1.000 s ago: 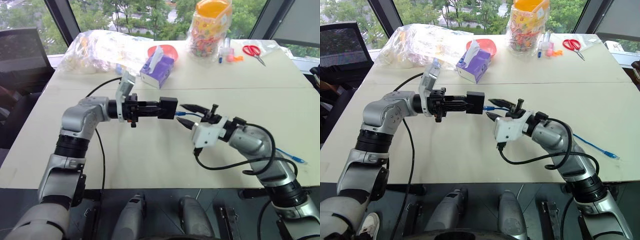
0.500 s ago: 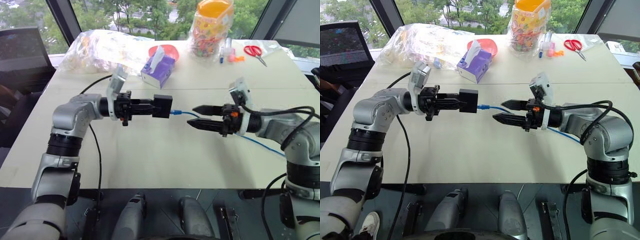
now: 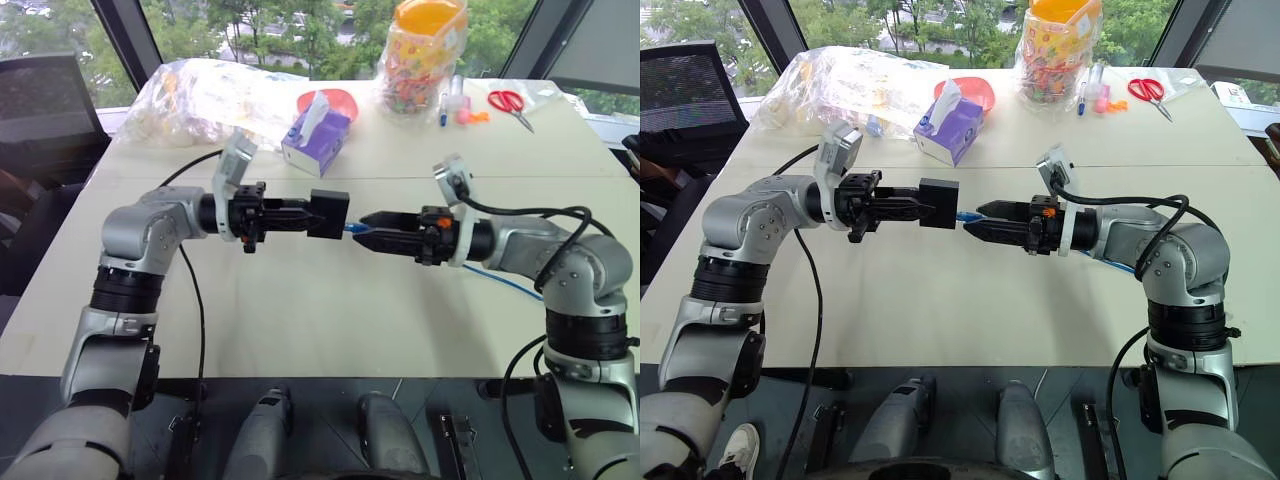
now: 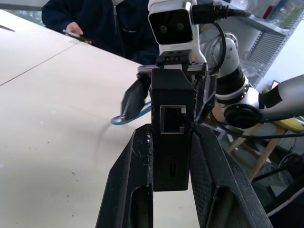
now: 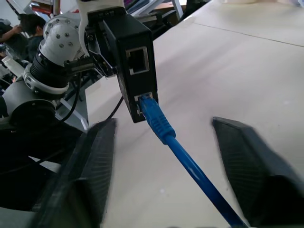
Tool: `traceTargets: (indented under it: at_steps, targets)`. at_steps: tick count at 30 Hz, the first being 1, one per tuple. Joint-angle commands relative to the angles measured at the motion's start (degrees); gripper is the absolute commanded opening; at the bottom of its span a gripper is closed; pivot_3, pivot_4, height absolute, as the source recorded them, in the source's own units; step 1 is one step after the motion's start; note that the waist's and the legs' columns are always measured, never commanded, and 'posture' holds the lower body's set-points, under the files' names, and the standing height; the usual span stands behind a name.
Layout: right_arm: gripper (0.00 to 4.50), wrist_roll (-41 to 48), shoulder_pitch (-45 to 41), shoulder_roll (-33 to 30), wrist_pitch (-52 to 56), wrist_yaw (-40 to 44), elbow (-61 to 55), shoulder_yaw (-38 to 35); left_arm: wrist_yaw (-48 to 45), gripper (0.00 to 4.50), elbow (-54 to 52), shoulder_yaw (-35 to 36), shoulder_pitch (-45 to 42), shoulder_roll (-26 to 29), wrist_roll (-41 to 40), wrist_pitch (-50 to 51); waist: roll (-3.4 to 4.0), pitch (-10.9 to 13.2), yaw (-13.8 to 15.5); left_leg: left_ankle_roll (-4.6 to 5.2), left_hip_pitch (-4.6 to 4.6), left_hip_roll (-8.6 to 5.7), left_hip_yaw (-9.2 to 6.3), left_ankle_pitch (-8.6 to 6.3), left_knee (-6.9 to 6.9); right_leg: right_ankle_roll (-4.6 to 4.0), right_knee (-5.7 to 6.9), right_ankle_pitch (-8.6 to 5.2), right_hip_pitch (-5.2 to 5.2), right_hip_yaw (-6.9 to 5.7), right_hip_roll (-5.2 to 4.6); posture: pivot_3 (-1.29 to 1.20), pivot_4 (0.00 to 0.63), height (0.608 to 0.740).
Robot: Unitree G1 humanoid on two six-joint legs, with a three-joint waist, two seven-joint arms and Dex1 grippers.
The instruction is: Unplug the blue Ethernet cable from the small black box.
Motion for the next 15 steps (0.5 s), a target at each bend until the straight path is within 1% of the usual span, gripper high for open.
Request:
traceTargets:
  at_steps: [1,2,14,15]
  targets:
    - [1.36,1.71,-1.45,-0.28,-0.62,0.57,-0.60,0.00,-0.18,0.48,-2.66,1.41,-0.56,0.39,-1.33,-0.28,0.00,0.00,0.00,0.00,0.00,0.00,0.00,0.00,0.00,0.00,0.00,0.00,0.00,0.00,0.00,0.00,0.150,0.728]
    - [0.89,1.71,-1.48,-0.39,-0.58,0.62,-0.61,0.22,-0.19,0.48,-2.68,1.38,-0.57,0.37,-1.31,-0.27,0.00,0.00,-0.01,0.00,0.00,0.00,0.00,0.00,0.00,-0.01,0.00,0.00,0.00,0.00,0.00,0.00,0.150,0.728]
    - [0.89,2.27,-1.93,-1.25,-1.68,2.38,-1.26,1.45,0.01,0.48,-2.53,1.56,-0.74,0.04,-1.54,-0.45,0.00,0.00,0.00,0.00,0.00,0.00,0.00,0.00,-0.01,-0.06,-0.01,-0.04,-0.01,0.00,0.00,0.00,0.150,0.728]
    - [1.11,2.15,-1.96,-1.36,-1.83,2.44,-1.35,1.58,0.03,0.48,-2.53,1.54,-0.74,0.04,-1.54,-0.51,0.00,0.00,0.00,0.00,0.00,0.00,0.00,0.00,-0.01,-0.06,-0.01,-0.04,-0.01,0.00,0.00,0.00,0.150,0.728]
